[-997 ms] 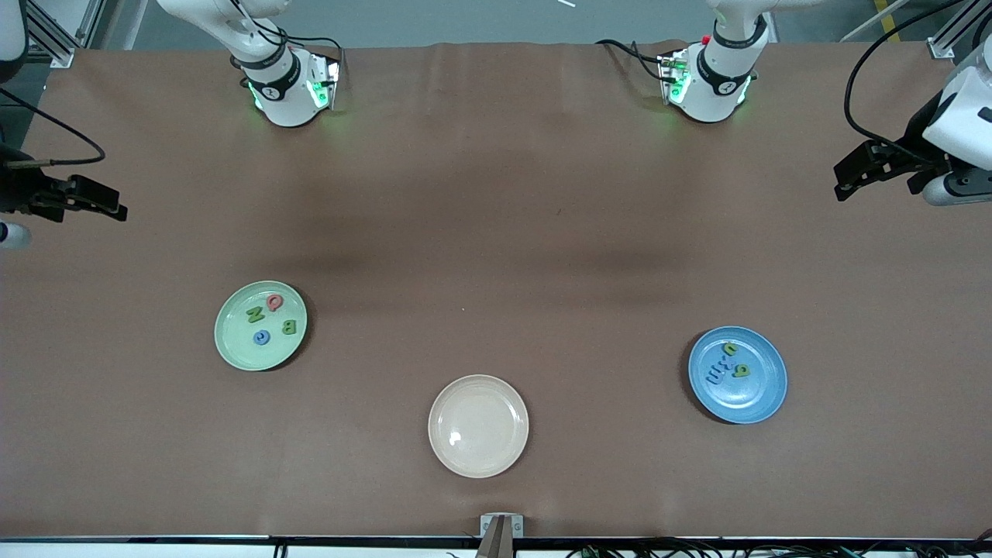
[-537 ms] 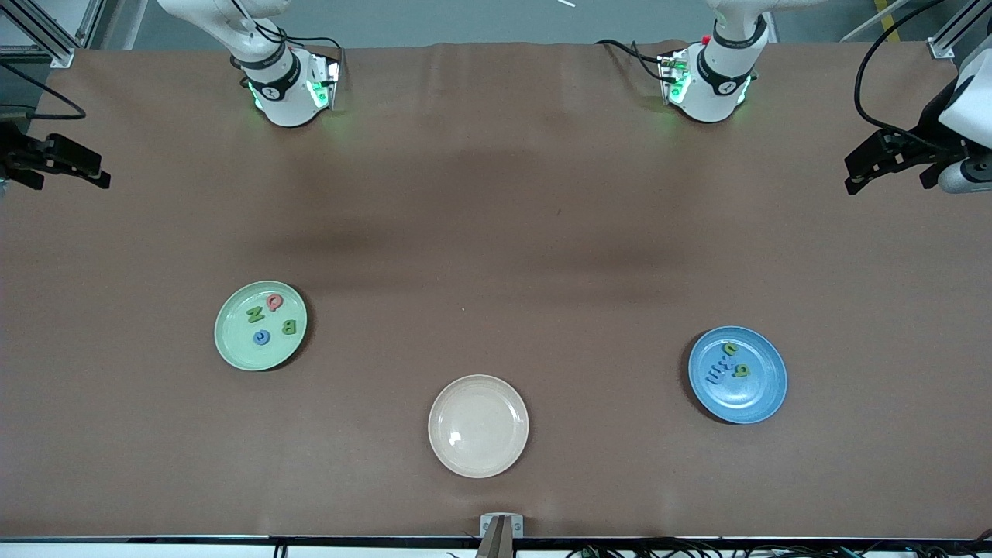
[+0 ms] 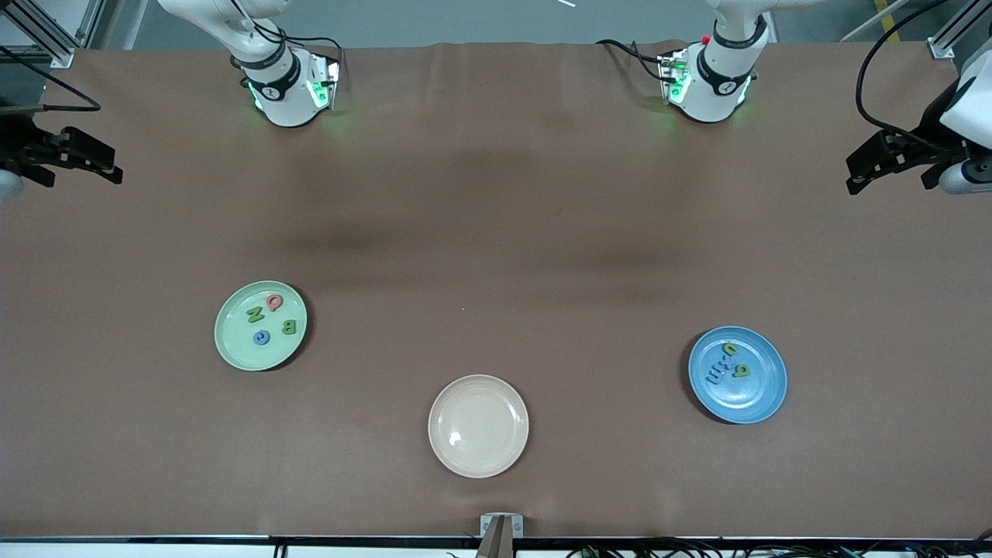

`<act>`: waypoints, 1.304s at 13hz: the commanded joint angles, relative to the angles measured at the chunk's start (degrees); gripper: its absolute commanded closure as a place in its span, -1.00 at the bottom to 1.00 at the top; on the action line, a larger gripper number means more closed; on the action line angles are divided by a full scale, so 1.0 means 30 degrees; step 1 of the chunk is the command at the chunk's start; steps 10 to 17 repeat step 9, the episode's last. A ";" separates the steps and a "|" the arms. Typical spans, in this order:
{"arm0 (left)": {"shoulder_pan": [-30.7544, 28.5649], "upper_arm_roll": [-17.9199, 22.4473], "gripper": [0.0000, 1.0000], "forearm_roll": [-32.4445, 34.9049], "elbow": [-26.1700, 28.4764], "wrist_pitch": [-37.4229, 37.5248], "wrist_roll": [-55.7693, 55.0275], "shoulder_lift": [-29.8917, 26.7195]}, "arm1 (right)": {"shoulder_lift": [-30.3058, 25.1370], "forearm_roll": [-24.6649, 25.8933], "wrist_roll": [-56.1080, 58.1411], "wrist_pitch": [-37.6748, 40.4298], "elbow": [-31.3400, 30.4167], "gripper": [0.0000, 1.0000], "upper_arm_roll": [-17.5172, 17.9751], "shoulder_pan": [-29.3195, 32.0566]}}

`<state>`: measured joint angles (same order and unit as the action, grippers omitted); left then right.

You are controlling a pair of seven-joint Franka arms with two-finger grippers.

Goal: Sort upper and lower case letters into plates

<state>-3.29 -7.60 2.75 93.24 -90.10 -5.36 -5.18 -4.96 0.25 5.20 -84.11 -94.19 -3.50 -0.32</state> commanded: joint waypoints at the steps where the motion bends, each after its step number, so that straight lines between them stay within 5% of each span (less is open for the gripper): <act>1: -0.0104 0.0044 -1.00 -0.0273 0.0033 0.0240 0.0645 -0.0090 | -0.0689 0.0035 -0.0091 -0.0294 -0.0626 -1.00 0.0436 0.0576; 17: -0.0046 0.0014 -1.00 -0.0419 -0.0465 0.0386 0.0616 0.0086 | -0.0689 -0.0755 -0.0179 -0.0558 -0.0596 -1.00 0.0260 0.0810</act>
